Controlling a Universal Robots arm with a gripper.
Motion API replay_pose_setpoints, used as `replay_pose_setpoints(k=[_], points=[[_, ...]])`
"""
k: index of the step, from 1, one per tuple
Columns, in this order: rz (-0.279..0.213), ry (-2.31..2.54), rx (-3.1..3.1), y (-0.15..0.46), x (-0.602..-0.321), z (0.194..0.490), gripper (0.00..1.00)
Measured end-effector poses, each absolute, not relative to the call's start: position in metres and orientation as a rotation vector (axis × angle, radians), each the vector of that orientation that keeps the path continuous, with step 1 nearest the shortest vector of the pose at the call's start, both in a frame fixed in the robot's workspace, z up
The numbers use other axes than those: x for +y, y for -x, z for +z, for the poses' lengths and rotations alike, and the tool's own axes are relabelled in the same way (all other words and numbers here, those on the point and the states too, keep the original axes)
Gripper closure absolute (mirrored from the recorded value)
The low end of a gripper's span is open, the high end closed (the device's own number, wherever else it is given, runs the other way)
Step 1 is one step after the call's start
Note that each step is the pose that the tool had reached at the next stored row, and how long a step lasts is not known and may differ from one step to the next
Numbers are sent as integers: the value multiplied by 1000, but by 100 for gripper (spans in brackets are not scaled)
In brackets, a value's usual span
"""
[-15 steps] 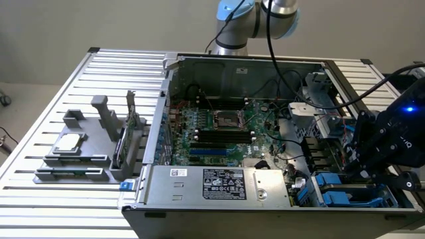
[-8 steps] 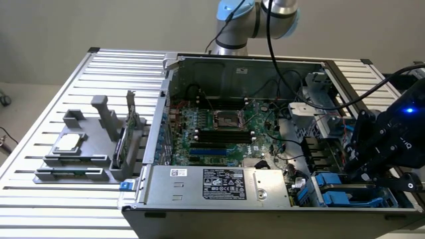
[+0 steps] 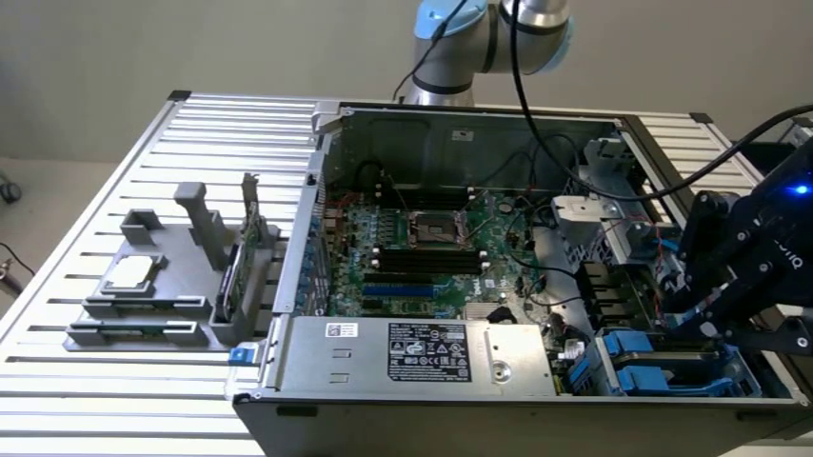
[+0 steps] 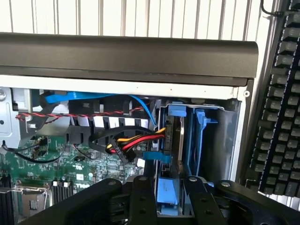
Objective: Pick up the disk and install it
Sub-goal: 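Insert the second disk wire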
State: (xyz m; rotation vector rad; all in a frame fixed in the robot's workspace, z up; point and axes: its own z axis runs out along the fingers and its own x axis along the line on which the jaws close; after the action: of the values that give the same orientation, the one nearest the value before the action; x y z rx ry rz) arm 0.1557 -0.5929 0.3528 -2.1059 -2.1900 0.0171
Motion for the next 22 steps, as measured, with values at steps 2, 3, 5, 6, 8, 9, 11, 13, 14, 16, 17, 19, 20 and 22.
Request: replay_pose_setpoints(k=[2,3,5,6,8,9,11,13,14,16,17,19,20,22], points=[[15,2103,-2187,-151,-593,355,69],[14,2102,-2187,-148,-593,355,69],[13,2099,-2187,-143,-593,356,69],[13,2098,-2188,-141,-593,356,69],[12,2094,-2190,-136,-593,356,69],[12,2093,-2191,-134,-593,356,69],[11,2089,-2194,-130,-593,356,69],[10,2085,-2196,-125,-593,356,71],[10,2084,-2198,-123,-593,356,78],[10,2081,-2200,-118,-593,356,84],[10,2079,-2202,-117,-593,356,89],[10,2077,-2203,-116,-593,356,89],[10,2077,-2203,-116,-593,356,89],[10,2077,-2203,-116,-593,356,89]])
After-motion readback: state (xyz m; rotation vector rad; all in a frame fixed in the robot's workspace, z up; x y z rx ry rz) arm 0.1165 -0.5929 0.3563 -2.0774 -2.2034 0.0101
